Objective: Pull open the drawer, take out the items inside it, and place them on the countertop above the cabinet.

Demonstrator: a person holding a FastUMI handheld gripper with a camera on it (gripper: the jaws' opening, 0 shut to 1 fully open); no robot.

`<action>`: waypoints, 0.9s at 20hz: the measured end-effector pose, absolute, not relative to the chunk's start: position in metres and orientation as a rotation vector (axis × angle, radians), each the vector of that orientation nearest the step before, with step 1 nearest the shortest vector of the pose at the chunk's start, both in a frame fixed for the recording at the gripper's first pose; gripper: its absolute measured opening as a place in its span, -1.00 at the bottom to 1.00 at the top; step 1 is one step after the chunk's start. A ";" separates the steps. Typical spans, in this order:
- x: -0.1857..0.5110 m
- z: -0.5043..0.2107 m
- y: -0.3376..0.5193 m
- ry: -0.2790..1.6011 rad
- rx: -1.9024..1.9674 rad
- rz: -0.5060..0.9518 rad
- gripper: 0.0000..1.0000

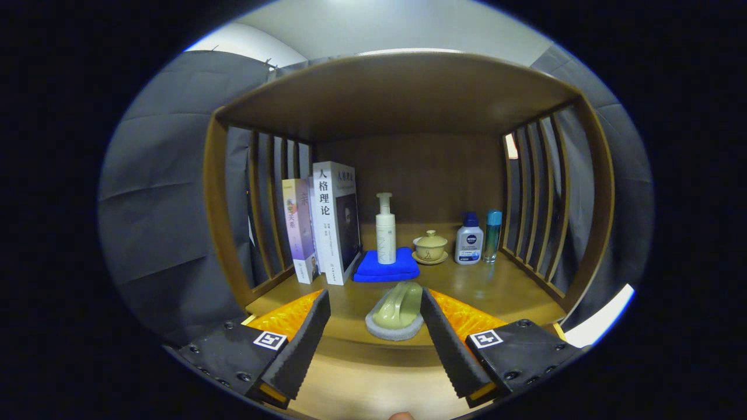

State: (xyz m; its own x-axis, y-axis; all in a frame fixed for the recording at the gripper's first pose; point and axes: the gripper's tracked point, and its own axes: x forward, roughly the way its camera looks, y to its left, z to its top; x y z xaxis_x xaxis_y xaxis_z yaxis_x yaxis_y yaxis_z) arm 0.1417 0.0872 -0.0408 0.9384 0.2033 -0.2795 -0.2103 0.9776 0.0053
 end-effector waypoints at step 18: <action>0.003 -0.046 0.071 0.078 -0.050 0.170 0.96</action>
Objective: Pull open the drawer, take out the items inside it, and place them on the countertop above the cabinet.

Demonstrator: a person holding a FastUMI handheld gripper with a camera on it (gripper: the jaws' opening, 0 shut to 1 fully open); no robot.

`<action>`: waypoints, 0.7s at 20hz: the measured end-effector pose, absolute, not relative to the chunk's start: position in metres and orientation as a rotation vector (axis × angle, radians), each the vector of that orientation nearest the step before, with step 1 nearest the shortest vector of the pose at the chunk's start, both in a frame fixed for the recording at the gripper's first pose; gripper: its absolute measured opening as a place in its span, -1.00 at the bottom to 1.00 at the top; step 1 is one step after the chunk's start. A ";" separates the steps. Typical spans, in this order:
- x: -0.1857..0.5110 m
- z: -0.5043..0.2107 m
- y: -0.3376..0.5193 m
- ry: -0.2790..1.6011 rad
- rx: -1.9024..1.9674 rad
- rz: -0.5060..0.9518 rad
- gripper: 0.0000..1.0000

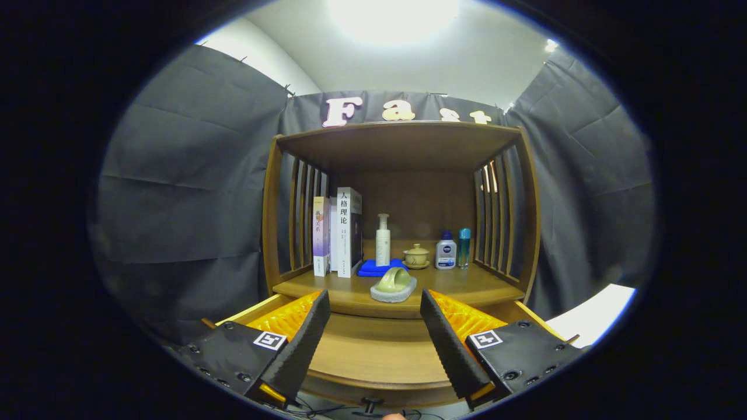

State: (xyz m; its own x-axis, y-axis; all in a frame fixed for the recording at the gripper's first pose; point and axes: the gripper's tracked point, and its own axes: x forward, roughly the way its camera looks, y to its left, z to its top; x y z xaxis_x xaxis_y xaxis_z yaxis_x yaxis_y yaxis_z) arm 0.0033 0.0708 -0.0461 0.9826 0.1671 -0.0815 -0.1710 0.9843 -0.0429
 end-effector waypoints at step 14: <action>-0.044 -0.127 0.058 0.149 -0.050 0.138 0.96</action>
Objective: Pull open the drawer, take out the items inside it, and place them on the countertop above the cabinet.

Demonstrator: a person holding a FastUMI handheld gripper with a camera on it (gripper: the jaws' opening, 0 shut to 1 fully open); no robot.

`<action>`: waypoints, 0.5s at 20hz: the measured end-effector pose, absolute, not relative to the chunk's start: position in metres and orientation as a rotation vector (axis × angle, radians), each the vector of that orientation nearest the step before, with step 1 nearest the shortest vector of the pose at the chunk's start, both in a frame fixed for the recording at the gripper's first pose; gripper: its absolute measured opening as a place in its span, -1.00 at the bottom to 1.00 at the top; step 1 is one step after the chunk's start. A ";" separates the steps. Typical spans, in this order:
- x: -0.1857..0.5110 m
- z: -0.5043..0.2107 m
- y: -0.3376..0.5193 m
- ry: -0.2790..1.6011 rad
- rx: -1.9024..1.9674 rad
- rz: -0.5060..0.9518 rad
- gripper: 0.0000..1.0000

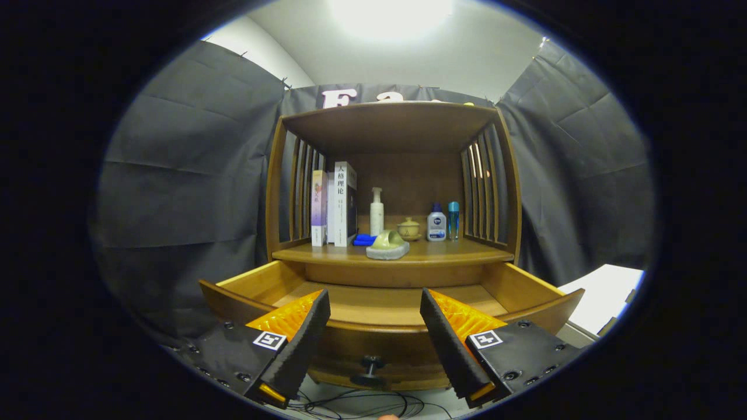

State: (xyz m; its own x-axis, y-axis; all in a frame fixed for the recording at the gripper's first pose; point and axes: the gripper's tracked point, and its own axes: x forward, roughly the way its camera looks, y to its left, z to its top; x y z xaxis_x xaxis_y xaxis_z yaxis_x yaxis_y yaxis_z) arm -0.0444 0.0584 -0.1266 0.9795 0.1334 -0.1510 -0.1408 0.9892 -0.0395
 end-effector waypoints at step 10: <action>-0.063 -0.160 0.059 0.182 -0.083 0.132 0.97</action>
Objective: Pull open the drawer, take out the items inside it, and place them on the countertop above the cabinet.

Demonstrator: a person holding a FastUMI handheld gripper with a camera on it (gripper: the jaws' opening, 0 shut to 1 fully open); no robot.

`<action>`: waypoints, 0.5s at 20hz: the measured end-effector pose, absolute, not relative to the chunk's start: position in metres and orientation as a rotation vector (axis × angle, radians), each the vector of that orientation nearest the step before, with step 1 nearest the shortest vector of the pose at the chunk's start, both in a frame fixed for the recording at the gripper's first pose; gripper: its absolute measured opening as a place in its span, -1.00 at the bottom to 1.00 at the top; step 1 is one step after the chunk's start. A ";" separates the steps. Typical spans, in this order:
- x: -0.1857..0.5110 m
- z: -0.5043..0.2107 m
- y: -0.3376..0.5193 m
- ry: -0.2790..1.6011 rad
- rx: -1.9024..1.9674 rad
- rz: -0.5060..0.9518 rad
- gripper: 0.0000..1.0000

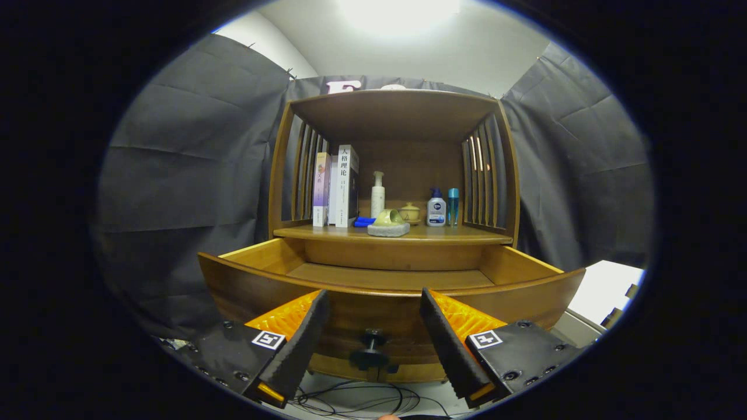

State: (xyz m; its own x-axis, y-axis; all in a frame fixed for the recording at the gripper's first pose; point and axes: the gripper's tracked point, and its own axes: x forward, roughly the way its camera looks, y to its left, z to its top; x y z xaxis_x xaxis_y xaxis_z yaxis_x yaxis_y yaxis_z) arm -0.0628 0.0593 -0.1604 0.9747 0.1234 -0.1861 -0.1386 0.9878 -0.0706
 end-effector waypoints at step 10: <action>-0.056 -0.210 0.049 0.317 -0.026 0.084 0.98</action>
